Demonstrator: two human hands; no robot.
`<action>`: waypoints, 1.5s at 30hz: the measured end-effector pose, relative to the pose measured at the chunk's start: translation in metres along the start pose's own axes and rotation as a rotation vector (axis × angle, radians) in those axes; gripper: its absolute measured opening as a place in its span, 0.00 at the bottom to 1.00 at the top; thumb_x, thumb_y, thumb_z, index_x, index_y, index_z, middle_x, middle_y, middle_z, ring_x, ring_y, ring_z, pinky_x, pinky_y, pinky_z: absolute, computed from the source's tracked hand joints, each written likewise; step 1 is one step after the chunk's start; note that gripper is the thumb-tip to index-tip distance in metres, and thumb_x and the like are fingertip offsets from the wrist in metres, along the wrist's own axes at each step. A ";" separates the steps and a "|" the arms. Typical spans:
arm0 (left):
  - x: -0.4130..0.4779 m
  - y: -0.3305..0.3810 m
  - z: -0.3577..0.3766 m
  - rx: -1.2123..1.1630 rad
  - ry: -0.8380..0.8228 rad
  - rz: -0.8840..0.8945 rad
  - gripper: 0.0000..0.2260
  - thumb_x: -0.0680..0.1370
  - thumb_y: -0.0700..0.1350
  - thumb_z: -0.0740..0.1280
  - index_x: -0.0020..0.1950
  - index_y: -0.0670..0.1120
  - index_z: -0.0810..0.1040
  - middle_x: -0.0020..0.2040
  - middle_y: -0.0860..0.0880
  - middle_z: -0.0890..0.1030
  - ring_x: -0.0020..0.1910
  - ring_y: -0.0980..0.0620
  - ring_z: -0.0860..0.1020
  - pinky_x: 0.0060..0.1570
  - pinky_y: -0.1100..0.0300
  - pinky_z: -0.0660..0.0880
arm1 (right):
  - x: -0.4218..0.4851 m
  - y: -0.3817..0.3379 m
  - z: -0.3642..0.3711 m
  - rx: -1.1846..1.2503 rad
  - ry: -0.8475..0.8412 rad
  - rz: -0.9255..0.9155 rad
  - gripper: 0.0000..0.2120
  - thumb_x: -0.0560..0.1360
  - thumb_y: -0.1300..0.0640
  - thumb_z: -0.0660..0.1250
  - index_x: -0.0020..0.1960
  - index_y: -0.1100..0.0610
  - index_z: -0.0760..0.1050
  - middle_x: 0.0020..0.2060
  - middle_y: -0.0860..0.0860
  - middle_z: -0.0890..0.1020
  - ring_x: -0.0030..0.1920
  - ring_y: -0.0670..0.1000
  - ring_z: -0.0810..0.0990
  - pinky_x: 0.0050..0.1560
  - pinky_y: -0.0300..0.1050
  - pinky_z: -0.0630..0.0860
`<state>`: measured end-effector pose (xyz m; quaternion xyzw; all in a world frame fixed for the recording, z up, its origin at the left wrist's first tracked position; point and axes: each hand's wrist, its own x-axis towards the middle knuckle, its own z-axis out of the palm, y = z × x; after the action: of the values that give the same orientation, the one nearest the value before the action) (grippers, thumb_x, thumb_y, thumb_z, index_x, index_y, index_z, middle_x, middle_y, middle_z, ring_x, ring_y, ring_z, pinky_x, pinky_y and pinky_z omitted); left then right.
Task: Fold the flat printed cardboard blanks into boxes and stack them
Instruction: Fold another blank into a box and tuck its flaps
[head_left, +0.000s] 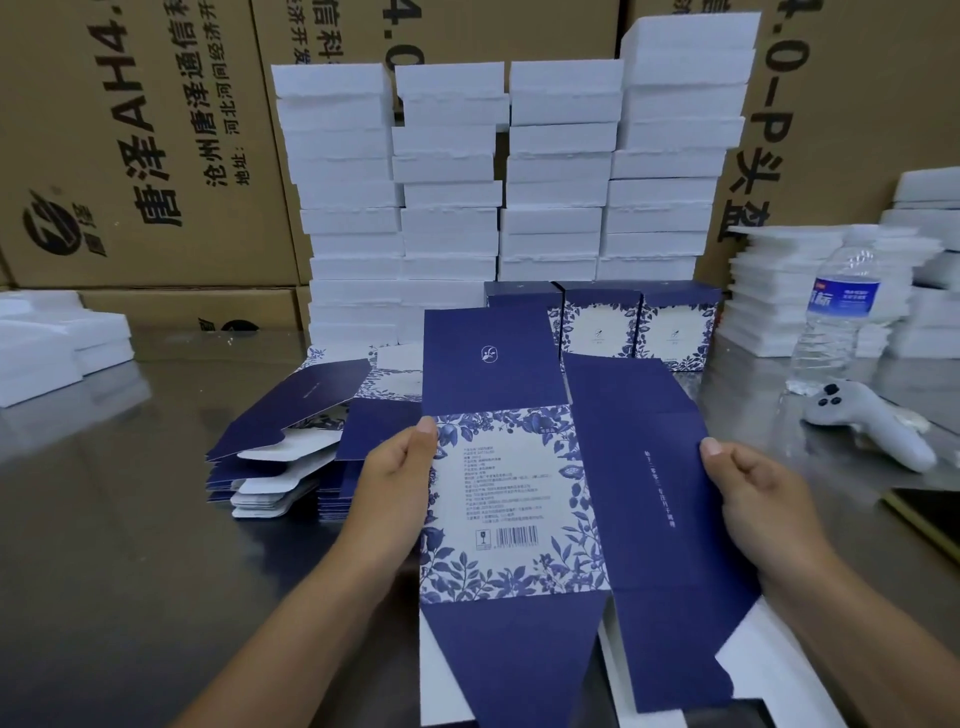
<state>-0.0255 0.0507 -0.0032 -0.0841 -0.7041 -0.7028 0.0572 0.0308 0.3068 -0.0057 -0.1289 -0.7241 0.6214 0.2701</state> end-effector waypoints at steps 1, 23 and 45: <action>0.000 -0.001 0.000 0.007 -0.008 -0.023 0.20 0.81 0.55 0.57 0.46 0.40 0.80 0.43 0.43 0.84 0.45 0.44 0.82 0.53 0.48 0.76 | 0.000 0.000 0.000 -0.009 0.011 -0.004 0.14 0.80 0.55 0.60 0.41 0.59 0.79 0.28 0.45 0.82 0.29 0.45 0.77 0.33 0.39 0.74; 0.003 0.000 -0.007 -0.006 0.149 0.056 0.21 0.81 0.53 0.59 0.49 0.33 0.75 0.41 0.41 0.78 0.40 0.47 0.75 0.43 0.54 0.71 | -0.002 0.001 0.004 0.026 -0.065 -0.093 0.16 0.80 0.56 0.60 0.38 0.58 0.79 0.29 0.46 0.83 0.28 0.42 0.79 0.28 0.30 0.72; 0.006 -0.002 -0.007 0.163 0.183 0.194 0.18 0.83 0.48 0.54 0.46 0.36 0.75 0.42 0.38 0.79 0.38 0.50 0.74 0.39 0.62 0.70 | 0.000 0.005 0.002 -0.006 -0.123 -0.034 0.20 0.79 0.54 0.60 0.39 0.69 0.80 0.33 0.58 0.83 0.31 0.47 0.77 0.29 0.31 0.71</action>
<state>-0.0321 0.0436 -0.0039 -0.0823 -0.7391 -0.6393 0.1954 0.0292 0.3058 -0.0111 -0.0790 -0.7434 0.6212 0.2352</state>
